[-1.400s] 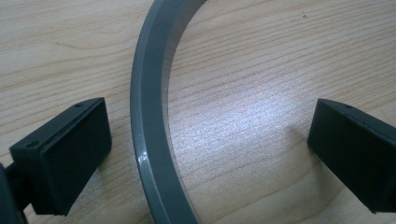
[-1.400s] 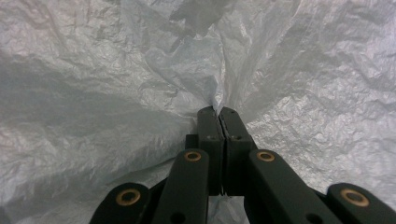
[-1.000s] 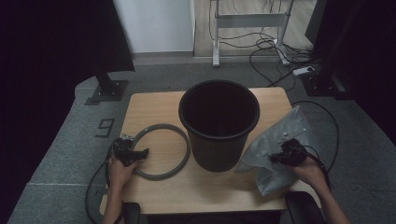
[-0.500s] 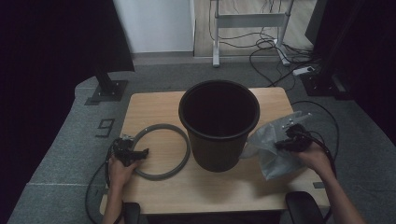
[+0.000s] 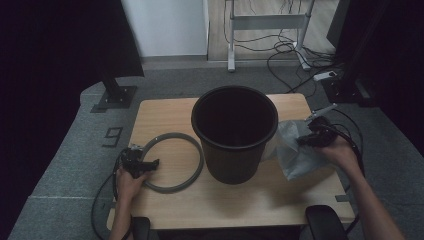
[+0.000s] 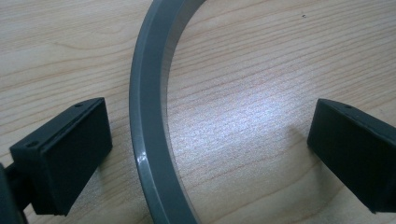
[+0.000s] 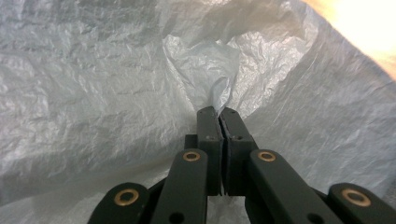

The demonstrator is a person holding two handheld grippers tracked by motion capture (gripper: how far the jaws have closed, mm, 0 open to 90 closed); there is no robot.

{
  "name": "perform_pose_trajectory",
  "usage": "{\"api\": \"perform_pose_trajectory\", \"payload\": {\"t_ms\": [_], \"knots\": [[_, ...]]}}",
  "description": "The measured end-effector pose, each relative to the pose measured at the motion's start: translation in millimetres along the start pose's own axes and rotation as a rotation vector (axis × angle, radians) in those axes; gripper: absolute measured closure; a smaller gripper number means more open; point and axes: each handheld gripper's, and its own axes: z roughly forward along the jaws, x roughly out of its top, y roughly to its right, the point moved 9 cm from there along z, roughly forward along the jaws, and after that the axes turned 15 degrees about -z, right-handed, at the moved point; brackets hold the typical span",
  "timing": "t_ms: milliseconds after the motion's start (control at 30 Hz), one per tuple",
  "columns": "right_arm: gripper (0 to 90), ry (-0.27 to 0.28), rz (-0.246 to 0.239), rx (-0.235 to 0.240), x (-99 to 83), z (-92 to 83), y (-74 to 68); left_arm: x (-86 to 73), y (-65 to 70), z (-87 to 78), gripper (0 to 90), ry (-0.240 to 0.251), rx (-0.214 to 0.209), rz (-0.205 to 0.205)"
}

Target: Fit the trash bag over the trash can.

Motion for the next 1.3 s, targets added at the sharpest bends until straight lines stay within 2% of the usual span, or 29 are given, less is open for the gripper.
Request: {"api": "perform_pose_trajectory", "payload": {"t_ms": [333, 700, 1033, 1300], "knots": [[86.7, 0.019, -0.025, -0.025, 27.6, -18.2, 8.3, 0.1, 0.1, 0.1, 0.0, 0.001, 0.0, -0.002], [86.9, 0.053, -0.059, -0.035, 65.7, -40.4, 9.2, 0.1, 0.1, 0.1, 0.0, 0.001, 0.0, -0.002], [87.0, 0.08, -0.046, -0.03, 94.3, -58.1, 15.6, 0.1, 0.2, 0.1, 0.0, 0.001, 0.0, -0.002], [87.4, 0.081, -0.056, -0.031, 113.6, -67.6, 15.8, 0.1, 0.2, 0.1, 0.0, 0.001, 0.0, -0.002]]}}
